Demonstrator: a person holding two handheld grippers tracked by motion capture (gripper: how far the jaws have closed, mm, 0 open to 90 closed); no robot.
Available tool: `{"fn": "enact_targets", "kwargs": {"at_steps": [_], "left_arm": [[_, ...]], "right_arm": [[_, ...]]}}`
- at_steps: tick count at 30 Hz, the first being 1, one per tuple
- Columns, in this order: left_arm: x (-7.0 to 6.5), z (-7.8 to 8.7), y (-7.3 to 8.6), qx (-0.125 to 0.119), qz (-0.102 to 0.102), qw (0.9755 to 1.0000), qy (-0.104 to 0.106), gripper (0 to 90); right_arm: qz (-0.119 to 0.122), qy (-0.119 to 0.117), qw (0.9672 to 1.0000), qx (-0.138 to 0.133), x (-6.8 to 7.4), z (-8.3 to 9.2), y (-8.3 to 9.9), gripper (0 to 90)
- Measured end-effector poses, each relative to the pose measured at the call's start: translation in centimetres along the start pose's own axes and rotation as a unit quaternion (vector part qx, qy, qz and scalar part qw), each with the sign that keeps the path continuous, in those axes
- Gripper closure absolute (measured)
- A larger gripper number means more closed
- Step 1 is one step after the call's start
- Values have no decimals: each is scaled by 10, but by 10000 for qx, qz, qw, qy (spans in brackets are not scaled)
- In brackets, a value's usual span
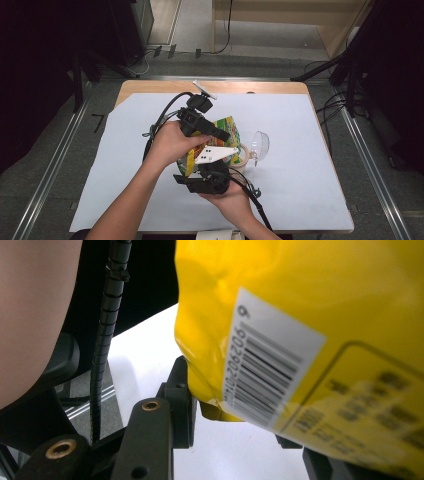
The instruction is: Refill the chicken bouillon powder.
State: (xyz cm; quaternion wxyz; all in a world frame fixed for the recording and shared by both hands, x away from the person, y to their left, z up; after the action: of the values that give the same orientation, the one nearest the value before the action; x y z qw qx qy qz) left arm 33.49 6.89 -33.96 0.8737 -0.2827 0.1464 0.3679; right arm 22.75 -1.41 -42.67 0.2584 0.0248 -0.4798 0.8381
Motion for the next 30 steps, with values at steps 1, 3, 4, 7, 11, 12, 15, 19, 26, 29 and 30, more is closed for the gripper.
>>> {"fn": "enact_targets", "kwargs": {"at_steps": [1, 3, 4, 7, 11, 12, 15, 19, 26, 29, 30], "left_arm": [[0, 0, 0, 2, 3, 10000, 0, 658], [0, 0, 0, 4, 7, 10000, 0, 657], [0, 0, 0, 3, 6, 10000, 1, 657], [0, 0, 0, 1, 9, 10000, 2, 658], [-1, 0, 0, 1, 0, 10000, -10, 658], [-1, 0, 0, 1, 0, 10000, -10, 658], [-2, 0, 0, 1, -17, 10000, -12, 658], [-2, 0, 0, -6, -12, 10000, -16, 658], [-2, 0, 0, -8, -43, 10000, -34, 656], [-2, 0, 0, -10, -51, 10000, -41, 655], [-2, 0, 0, -10, -51, 10000, -41, 655]], "right_arm": [[11, 5, 10000, 7, 0, 0, 0, 610], [15, 6, 10000, 9, 0, 0, 0, 610], [36, 13, 10000, 13, 0, 0, 0, 609], [129, 66, 9999, 48, 1, 0, 0, 603], [188, 106, 9998, 40, 2, -1, 0, 616], [188, 106, 9998, 40, 2, -1, 0, 616], [189, 124, 9997, 27, 2, -1, 0, 620], [175, 123, 9998, 20, 2, 0, 0, 621], [177, 127, 9998, 1, 2, 0, 0, 623], [185, 125, 9998, 3, 2, -1, 0, 623], [185, 125, 9998, 3, 2, -1, 0, 623]]}}
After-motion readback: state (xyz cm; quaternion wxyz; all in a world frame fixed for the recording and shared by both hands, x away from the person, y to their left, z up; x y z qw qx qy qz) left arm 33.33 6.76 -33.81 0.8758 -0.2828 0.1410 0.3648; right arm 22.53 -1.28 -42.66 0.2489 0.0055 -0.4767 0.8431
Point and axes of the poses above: each handheld gripper's, and its own axes: z roughly backward along the jaws, y roughly out of its underside, x roughly to its left, the point moved 1 cm from there along -z, roughly forward along the jaws, and after that the axes turned 6 degrees about x, right-handed, at the moved point
